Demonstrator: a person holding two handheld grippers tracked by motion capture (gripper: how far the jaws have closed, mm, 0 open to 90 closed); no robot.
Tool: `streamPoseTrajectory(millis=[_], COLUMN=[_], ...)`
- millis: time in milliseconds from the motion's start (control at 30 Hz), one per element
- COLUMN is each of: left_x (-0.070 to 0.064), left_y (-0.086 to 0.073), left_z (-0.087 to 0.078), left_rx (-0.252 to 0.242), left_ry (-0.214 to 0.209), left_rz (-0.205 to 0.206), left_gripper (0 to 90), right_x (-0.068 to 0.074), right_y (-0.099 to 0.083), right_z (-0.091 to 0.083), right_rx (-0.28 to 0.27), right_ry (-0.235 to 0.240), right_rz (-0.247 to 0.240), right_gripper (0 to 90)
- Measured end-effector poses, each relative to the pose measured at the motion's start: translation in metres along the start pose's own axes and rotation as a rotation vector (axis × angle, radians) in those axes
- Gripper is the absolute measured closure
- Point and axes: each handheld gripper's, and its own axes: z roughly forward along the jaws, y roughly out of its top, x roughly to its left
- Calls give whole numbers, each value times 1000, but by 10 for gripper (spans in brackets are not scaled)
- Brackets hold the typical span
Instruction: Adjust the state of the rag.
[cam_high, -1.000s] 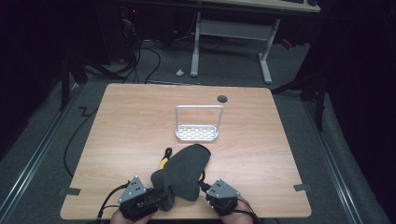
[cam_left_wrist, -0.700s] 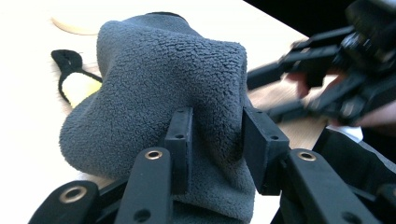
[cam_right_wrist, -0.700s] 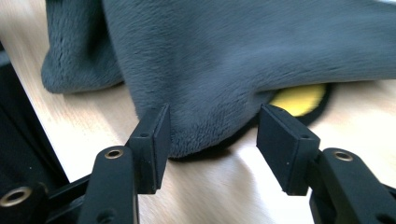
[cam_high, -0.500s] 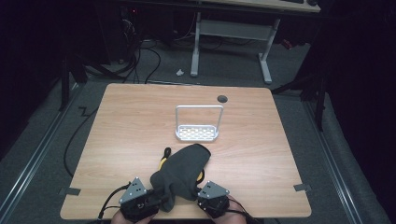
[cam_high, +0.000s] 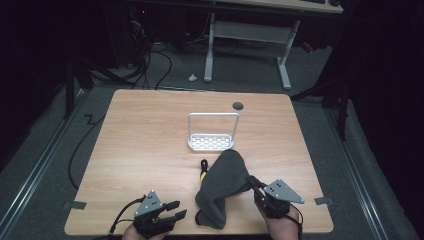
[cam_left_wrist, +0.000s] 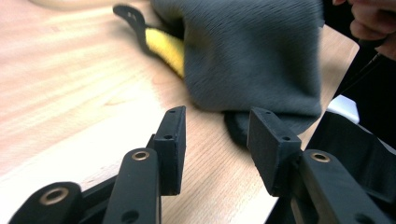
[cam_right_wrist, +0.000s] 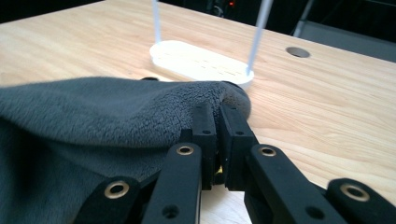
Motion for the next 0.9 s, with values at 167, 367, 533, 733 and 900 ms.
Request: streamPoseTrajectory(millis=[167,367,533,733,900], left_x=[-14,-32,-28,12,26], left_y=[5,0,2,16,20], left_z=[35,56,52,0,-31], left_rx=[73,127,134,-29,-130], left_ry=[-25,-29,41,211,292], left_rz=[18,54,106,36,10], left_gripper=[524,616,853,862,860], right_x=[0,4,0,-29,-47], right_y=[-3,-5,-5,-1,-3], right_z=[3,4,6,-14,-25], right_rx=[17,23,26,-28,-55], right_ry=[-4,1,-20,-152,-206], right_rz=[-8,-17,-20,39,71], right_gripper=[855,855,865,875,872])
